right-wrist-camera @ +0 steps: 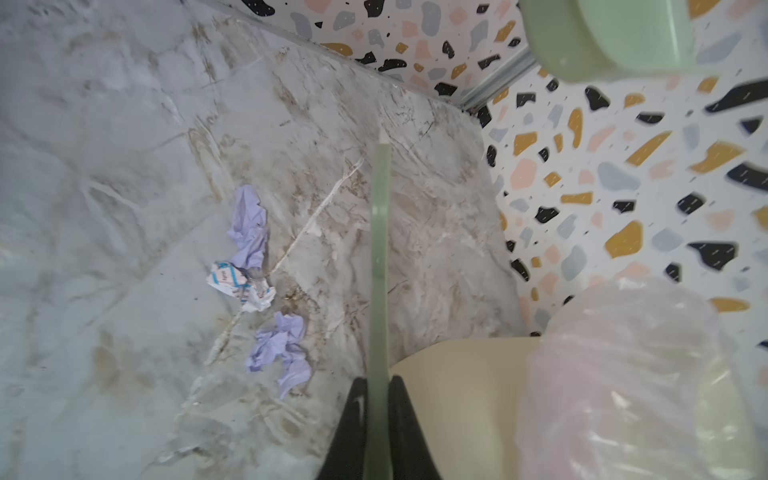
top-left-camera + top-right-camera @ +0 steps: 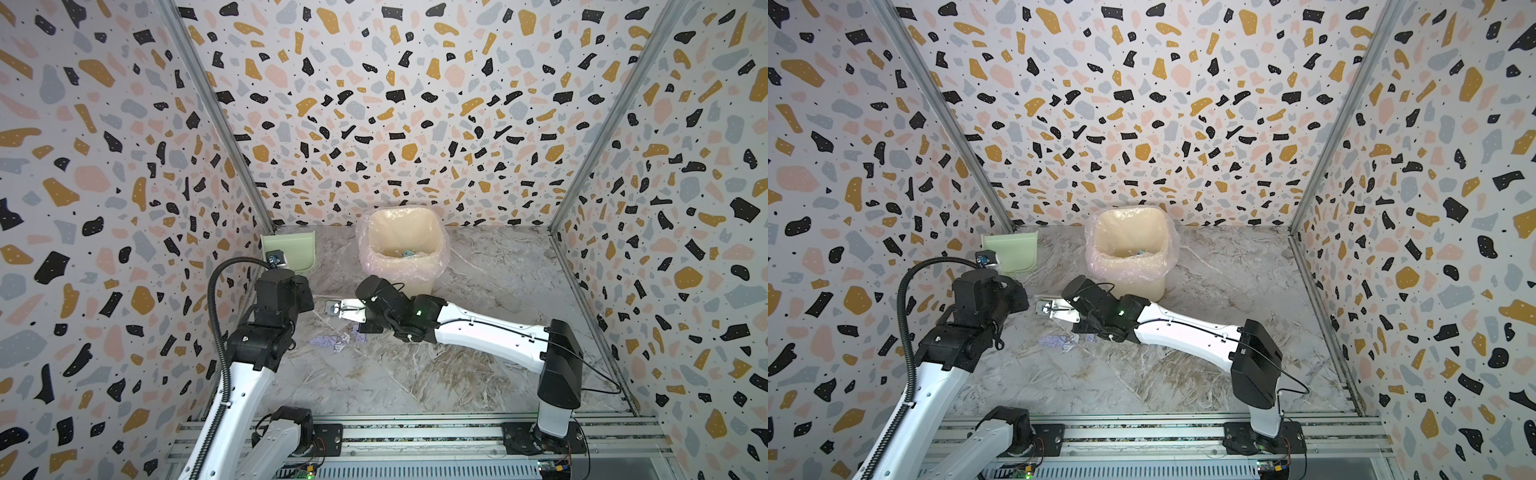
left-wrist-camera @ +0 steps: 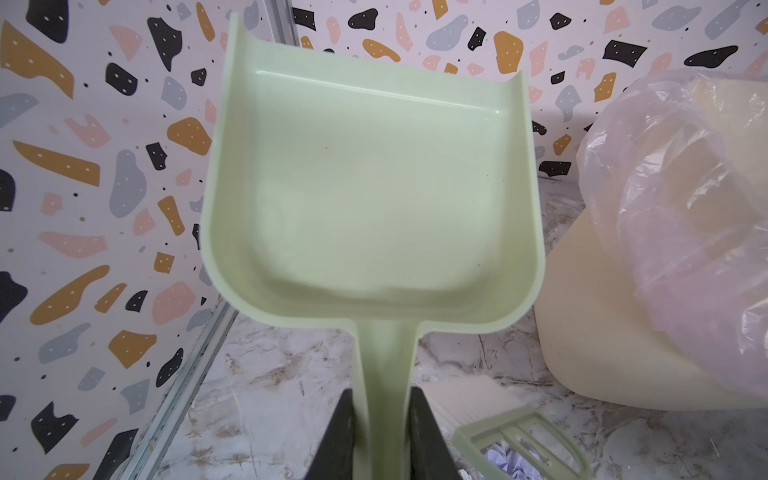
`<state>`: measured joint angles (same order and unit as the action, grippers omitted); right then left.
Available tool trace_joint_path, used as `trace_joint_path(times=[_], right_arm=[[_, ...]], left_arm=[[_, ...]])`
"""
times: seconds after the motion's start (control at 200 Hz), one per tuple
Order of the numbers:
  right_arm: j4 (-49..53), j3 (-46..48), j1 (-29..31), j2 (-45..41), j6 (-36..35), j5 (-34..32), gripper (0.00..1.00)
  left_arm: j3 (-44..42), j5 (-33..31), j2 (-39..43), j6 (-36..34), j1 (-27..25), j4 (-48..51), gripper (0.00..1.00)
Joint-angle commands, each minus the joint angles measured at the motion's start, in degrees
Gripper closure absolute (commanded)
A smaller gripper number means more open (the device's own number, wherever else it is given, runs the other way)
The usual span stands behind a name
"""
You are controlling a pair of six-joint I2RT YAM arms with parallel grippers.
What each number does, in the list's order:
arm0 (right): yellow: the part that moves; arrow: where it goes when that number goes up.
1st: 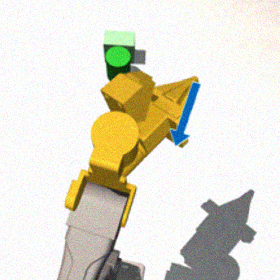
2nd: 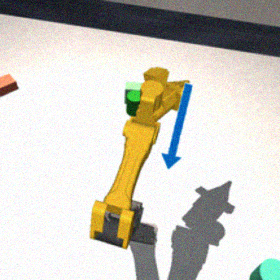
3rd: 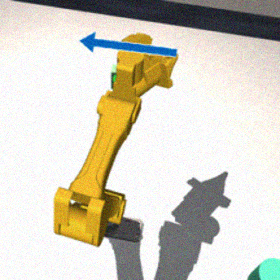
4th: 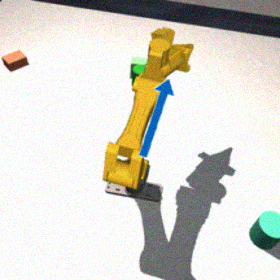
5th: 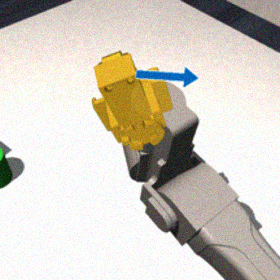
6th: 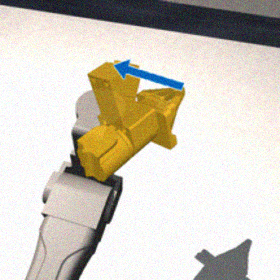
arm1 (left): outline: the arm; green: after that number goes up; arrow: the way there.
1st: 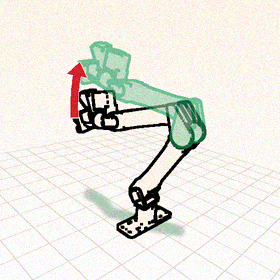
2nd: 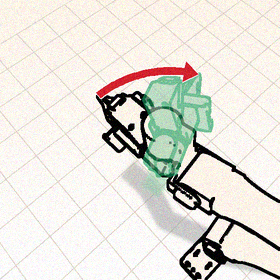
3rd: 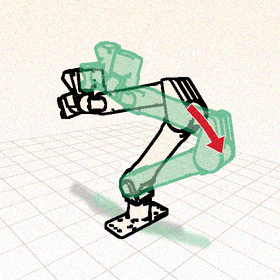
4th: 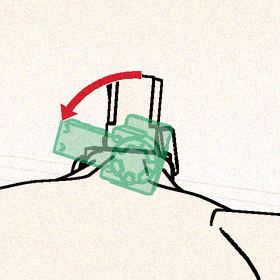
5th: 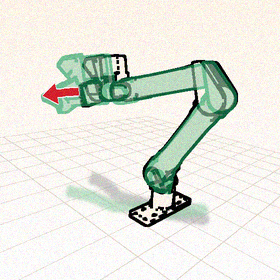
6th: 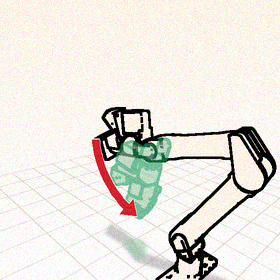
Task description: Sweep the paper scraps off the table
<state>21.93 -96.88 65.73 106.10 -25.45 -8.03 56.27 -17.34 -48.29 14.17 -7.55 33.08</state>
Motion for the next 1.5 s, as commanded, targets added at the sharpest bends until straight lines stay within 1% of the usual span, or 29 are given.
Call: trace_joint_path(times=[0.0,0.115,0.24,0.35,0.531,0.616,0.686,0.716,0.746,0.831,0.946,1.041,1.176,1.321,1.497], right_arm=[[8.9,-0.44,-3.81,-1.04,20.02,14.59,1.0],[2.26,3.62,-6.21,-2.34,30.49,26.27,1.0],[-7.19,6.63,-8.98,-1.55,45.53,38.11,1.0],[-11.73,7.11,-9.07,0.46,57.3,39.59,1.0],[-12.03,2.13,-6.41,5.93,70.48,40.44,1.0],[-16.75,2.74,-5.46,7.67,77.66,41.41,1.0],[-21.02,3.97,-4.92,8.58,82.2,41.28,1.0],[-21.48,3.65,-4.64,9.16,83.19,40.66,1.0],[-19.82,2.01,-4.3,10.07,83.44,39.43,1.0],[-12.32,-5.16,-3.31,13.69,83.99,36.12,1.0],[-2.69,-15.06,-2.71,19.96,85.73,34.01,1.0],[-1.92,-16.39,-2.79,21.97,88.27,31.96,1.0],[2.42,-19.41,-3.5,23.96,88.68,29.33,1.0],[6.13,-17.94,-4.89,22.65,87.47,27.5,1.0],[4.98,-5.8,-7.06,15.67,87.34,26.41,1.0]], left_arm=[[2.5,-1.45,0.19,-0.85,0.27,-0.13,1.0],[3.04,-1.8,0.15,-0.98,0.26,0.29,1.0],[3.26,-1.72,0.11,-1.01,0.26,0.58,1.0],[3.14,-1.77,0.46,-0.9,0.26,0.58,1.0],[3.31,-2.23,0.88,-1.16,0.3,1.09,1.0],[3.23,-2.3,0.93,-1.24,0.28,1.11,1.0],[3.02,-2.26,1.17,-1.21,0.26,1.1,1.0],[2.92,-2.23,1.26,-1.2,0.26,1.06,1.0],[2.82,-2.26,1.34,-1.19,0.28,1.1,1.0],[2.36,-2.14,1.6,-1.25,0.26,1.11,1.0],[1.58,-1.84,1.8,-1.15,0.26,0.69,1.0],[1.42,-1.42,1.8,-0.9,0.26,0.49,1.0],[1.56,-1.55,1.89,-1.14,0.26,0.71,1.0],[1.48,-1.56,1.89,-1.23,0.26,0.77,1.0],[0.88,-0.69,1.89,-0.98,0.26,0.2,1.0]])
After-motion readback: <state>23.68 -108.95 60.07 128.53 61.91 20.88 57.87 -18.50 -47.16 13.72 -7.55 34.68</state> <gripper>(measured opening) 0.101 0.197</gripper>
